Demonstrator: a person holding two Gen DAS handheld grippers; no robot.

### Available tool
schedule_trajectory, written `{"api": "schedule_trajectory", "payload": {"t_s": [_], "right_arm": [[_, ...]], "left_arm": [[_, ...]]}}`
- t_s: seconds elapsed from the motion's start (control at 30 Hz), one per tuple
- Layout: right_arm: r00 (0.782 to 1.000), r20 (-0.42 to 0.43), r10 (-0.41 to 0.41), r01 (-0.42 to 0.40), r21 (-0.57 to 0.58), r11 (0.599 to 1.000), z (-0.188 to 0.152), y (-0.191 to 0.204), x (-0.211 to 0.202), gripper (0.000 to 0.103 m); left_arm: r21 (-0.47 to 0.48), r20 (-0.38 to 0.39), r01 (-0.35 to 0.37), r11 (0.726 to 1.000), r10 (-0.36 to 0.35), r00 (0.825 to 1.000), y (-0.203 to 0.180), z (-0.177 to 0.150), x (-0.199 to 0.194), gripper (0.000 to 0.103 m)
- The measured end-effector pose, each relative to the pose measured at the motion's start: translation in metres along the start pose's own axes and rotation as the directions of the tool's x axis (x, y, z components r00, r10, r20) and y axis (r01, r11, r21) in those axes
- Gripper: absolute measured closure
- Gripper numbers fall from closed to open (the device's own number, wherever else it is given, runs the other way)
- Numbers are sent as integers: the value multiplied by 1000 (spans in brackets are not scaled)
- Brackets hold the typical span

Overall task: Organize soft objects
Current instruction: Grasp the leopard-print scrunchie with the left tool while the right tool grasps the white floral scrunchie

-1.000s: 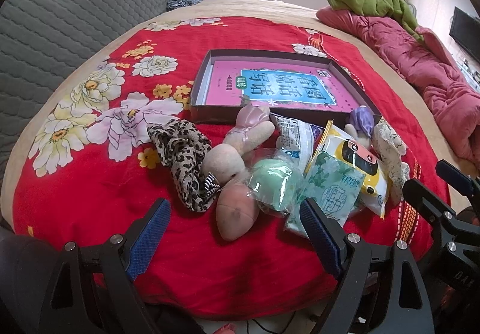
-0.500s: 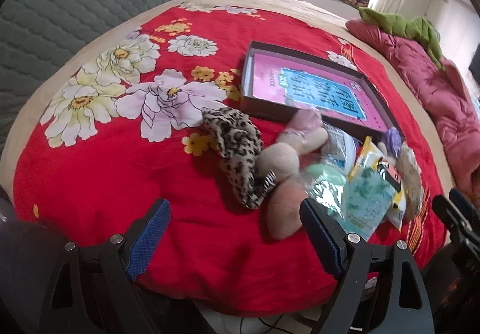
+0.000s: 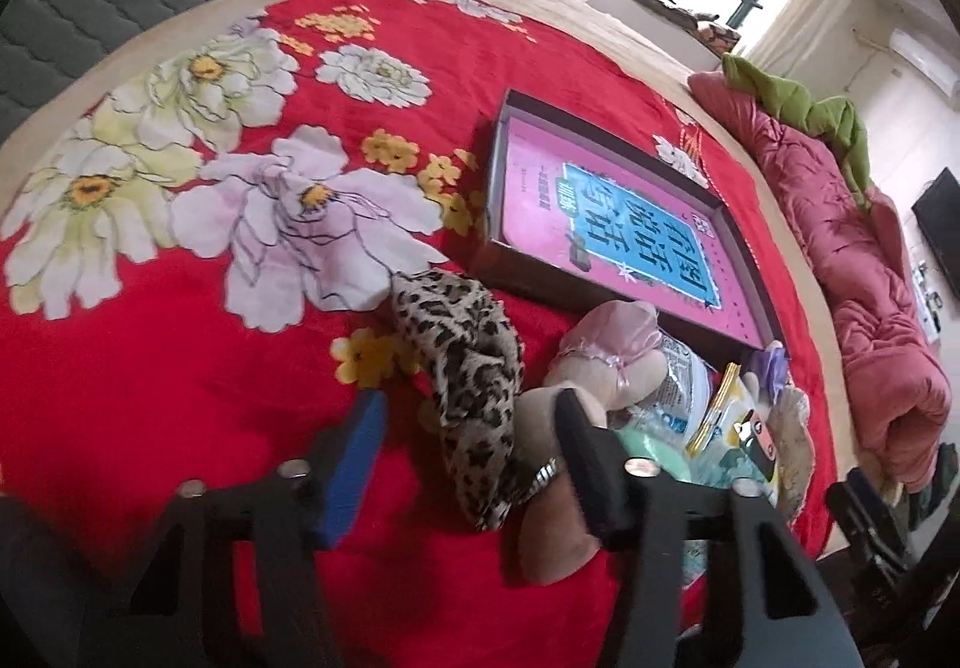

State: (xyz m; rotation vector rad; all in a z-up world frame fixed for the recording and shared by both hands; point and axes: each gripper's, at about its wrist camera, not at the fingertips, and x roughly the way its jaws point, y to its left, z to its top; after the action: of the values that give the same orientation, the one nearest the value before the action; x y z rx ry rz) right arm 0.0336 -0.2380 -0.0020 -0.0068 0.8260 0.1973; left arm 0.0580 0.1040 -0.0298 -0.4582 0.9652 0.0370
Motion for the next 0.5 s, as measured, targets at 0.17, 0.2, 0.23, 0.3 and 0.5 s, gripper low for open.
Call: {"api": "schedule_trajectory", "payload": {"t_s": [0.17,0.2,0.23,0.3,0.5], "right_arm": [[1000,-23,5,-5,-11,1000,0,-1,10,20],[1000,-22,4,-4,-18,1000,0,1,11,21],[1000,-19,5,-5,-29,1000,1,3,12,20],[1000,-12,-5,4,-49,999,2,6,15,21],[998,-28,-52,49,-78,996,5,10,35,33]], "left_arm": [[-8,-3,38,999,-38,999,0,12,12,58],[-10,-4,39,999,-39,999,0,15,14,60],[-13,-7,39,999,-39,999,0,18,18,63],[-20,-17,50,999,-50,999,1,21,23,64],[-36,-48,67,997,-69,997,2,22,38,73]]}}
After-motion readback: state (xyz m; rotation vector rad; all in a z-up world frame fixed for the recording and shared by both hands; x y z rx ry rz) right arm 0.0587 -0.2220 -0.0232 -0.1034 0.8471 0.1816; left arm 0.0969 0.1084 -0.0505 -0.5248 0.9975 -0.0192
